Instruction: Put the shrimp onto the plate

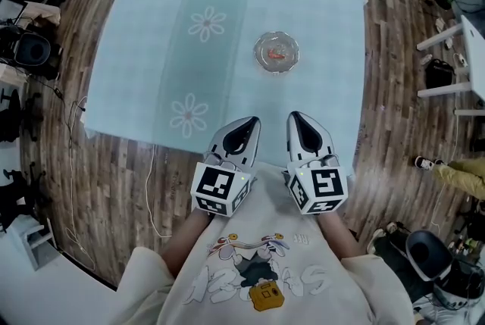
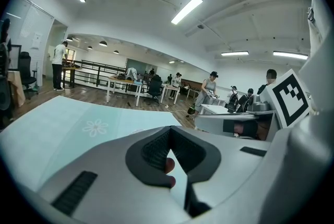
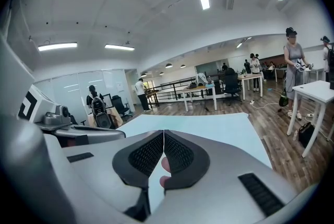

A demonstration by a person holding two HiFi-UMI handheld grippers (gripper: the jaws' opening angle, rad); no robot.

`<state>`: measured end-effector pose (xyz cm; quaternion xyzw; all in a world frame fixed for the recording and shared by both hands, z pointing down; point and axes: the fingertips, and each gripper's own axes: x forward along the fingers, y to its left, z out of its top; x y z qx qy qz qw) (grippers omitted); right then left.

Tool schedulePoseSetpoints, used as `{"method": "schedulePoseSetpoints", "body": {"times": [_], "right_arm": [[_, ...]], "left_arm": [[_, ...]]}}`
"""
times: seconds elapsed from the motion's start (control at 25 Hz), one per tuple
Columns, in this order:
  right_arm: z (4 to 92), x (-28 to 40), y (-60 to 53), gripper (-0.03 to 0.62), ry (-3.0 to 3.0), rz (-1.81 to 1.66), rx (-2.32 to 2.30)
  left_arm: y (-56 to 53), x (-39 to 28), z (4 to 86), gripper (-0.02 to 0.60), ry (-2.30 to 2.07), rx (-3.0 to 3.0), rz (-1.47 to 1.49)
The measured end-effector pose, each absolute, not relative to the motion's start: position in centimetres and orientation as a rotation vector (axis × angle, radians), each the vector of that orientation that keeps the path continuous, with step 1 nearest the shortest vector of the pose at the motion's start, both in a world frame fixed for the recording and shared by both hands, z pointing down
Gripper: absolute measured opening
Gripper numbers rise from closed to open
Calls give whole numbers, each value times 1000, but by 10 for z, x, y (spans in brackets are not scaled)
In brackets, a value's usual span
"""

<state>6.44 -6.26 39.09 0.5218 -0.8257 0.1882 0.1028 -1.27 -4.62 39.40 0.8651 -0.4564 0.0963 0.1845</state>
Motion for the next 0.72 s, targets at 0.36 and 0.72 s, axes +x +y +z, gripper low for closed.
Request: {"method": "schedulePoseSetpoints", "body": {"times": [0.36, 0.72], "right_arm": [[388, 66, -68, 23, -2447, 503, 1484], [389, 70, -76, 23, -2448, 494, 1486]], "left_arm": [[-59, 2, 391, 8, -1273, 2453, 295], [-64, 3, 393, 8, -1287, 2449, 310]]}}
